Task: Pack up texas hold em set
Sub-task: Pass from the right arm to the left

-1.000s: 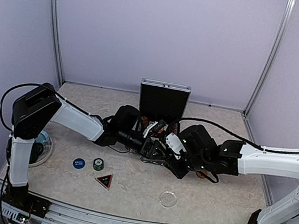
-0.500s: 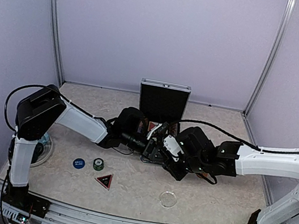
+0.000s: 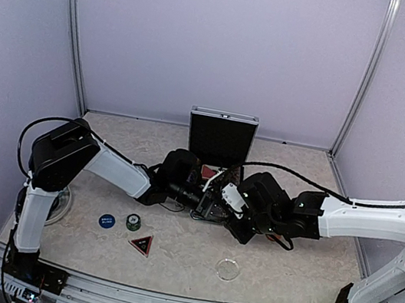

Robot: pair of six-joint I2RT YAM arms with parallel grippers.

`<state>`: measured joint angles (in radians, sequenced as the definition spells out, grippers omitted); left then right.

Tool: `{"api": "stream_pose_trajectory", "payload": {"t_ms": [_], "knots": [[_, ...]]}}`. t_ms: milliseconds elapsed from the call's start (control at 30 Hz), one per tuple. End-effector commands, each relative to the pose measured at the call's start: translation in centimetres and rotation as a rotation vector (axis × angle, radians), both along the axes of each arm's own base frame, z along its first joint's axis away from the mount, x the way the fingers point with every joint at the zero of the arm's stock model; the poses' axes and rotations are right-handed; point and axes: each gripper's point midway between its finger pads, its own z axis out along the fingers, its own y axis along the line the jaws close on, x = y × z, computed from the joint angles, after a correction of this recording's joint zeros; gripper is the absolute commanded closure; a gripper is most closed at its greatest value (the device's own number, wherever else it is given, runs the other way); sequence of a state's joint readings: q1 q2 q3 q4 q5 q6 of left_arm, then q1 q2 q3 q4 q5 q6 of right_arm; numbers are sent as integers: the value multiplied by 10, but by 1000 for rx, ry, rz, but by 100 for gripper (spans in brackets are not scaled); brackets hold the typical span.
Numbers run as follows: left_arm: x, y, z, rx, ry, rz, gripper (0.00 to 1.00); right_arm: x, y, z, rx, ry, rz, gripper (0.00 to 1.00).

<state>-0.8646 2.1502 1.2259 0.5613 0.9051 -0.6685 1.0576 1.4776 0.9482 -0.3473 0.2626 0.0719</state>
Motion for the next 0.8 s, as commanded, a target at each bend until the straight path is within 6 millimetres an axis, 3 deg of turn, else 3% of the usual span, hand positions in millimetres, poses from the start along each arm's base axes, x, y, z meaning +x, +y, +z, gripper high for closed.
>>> {"api": "stream_pose_trajectory", "payload": {"t_ms": [0,67,133,200,300,433,533,633,767], "knots": [[-4,-8,16,-62,-26,-33,100,6,7,10,22,-47,-9,71],[-2,-6,20,-66,-34,-23,100,7,6,10,19,-50,-18,68],[1,-1,28,-77,-57,-7,100,6,5,12,22,-50,-21,56],[6,5,36,-85,-90,10,100,5,4,17,40,-55,-24,32],[18,20,42,-44,-174,50,100,1,-1,41,136,-85,-28,3],[32,40,58,53,-370,134,100,-6,-13,70,236,-130,-30,1],[51,55,52,201,-552,262,100,-5,-26,83,278,-174,-61,1],[54,68,54,274,-730,303,100,-5,-38,87,284,-201,-88,1],[61,86,52,332,-784,273,100,-5,-47,83,289,-205,-118,1]]}}
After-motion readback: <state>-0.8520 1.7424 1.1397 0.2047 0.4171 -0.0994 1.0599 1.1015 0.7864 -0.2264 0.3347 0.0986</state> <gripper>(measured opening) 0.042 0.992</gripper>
